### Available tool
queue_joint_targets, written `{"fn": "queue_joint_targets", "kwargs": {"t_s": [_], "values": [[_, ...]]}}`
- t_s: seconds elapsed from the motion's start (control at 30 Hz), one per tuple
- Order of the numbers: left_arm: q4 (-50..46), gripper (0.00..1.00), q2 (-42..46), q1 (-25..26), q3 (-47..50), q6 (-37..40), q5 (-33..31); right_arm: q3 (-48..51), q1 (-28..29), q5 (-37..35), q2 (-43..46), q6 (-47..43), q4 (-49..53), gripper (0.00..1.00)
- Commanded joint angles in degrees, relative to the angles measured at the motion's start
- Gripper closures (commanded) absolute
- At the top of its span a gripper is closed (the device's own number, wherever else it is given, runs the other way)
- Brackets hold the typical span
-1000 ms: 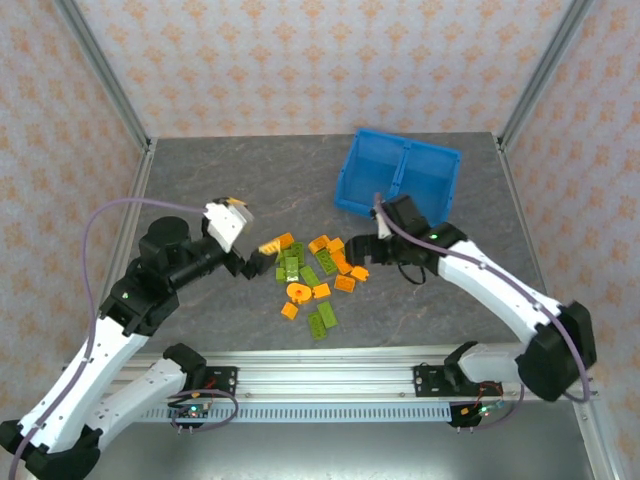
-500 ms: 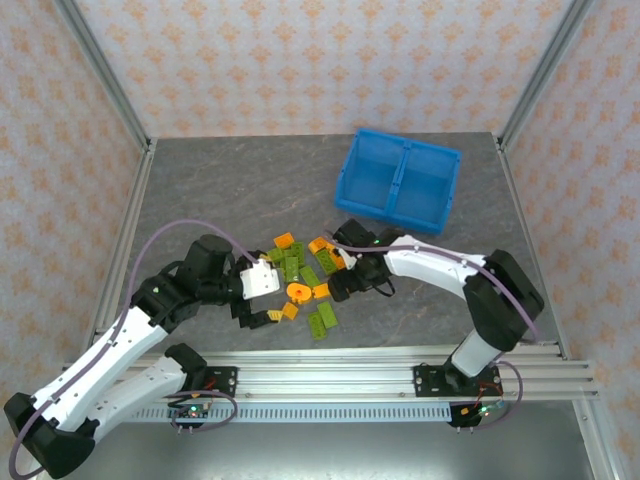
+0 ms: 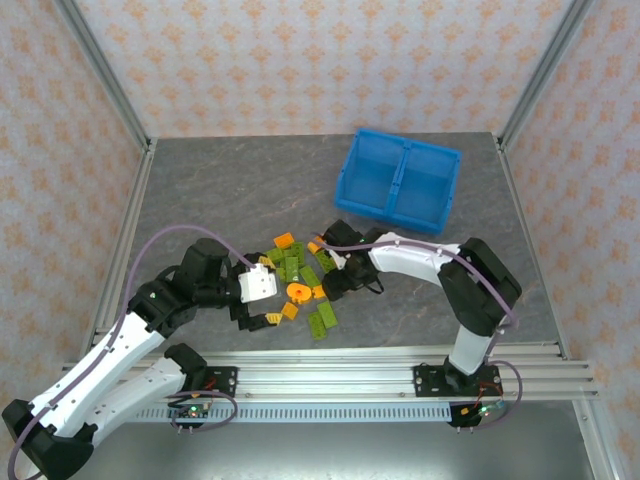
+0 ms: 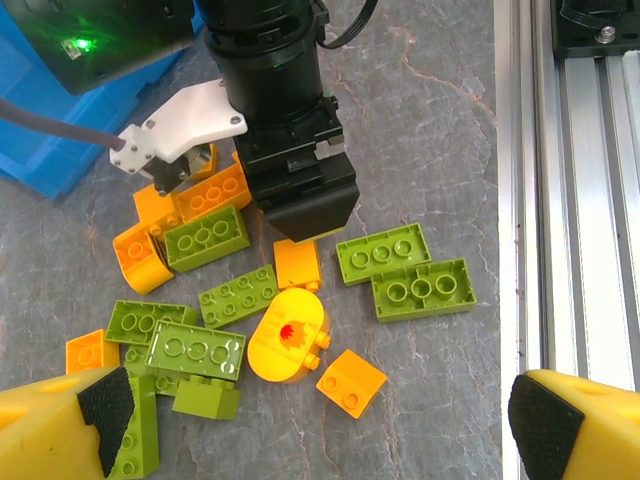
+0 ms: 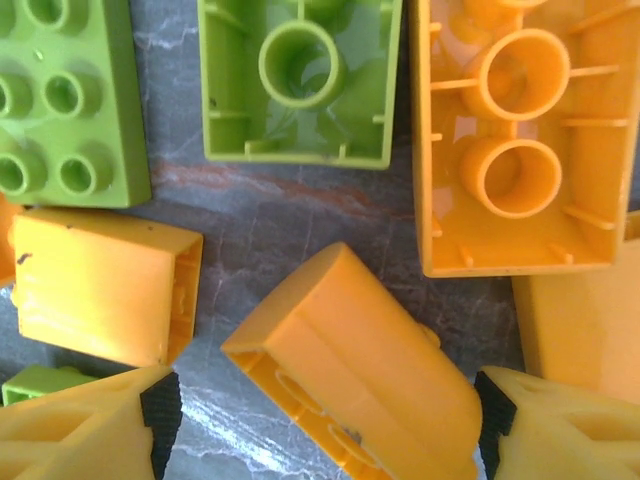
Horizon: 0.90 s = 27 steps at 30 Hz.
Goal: Sort the legos into containers by color
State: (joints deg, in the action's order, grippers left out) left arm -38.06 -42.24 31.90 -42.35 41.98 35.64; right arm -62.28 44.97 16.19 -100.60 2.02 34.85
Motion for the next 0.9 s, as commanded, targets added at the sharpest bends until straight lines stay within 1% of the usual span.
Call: {"fn": "queue_joint_targets", "kwargs": {"t_s": [0.0, 0.07, 0.17, 0.37, 0.5, 0.67, 0.87], "values": [[1.65, 0.01, 0.79, 0.33, 1.2, 0.5, 1.29, -0.56, 0.21, -2.45, -2.46, -0.1, -2.4, 0.22], [1.87, 0.01, 1.02, 0.22, 1.46, 0.49, 1.28, -0.73, 0.21, -2.39, -3.26, -0.26, -2.55, 0.27], [1.96, 0.01, 1.15, 0.26, 1.57, 0.52, 1.3, -0.58, 0.21, -1.52, -3.95, -0.21, -2.34, 0.39], [2.89, 0.01, 1.28, 0.31, 2.18, 0.35, 1.7, 1.04, 0.23, -0.12, -2.26, 0.0, -1.63, 0.5], [3.26, 0.01, 1.09, 0.27, 2.36, 0.28, 1.89, 1.89, 0.21, -0.41, -0.21, 0.9, -1.76, 0.53], [3.1, 0.01, 1.18, 0.35, 2.36, 0.27, 2.06, 2.16, 0.25, -0.6, 4.15, 2.73, -3.85, 0.63], [3.01, 0.01, 1.36, 0.31, 2.27, 0.22, 2.58, 1.25, 0.03, -1.86, 6.94, 2.85, -4.17, 0.63]]}}
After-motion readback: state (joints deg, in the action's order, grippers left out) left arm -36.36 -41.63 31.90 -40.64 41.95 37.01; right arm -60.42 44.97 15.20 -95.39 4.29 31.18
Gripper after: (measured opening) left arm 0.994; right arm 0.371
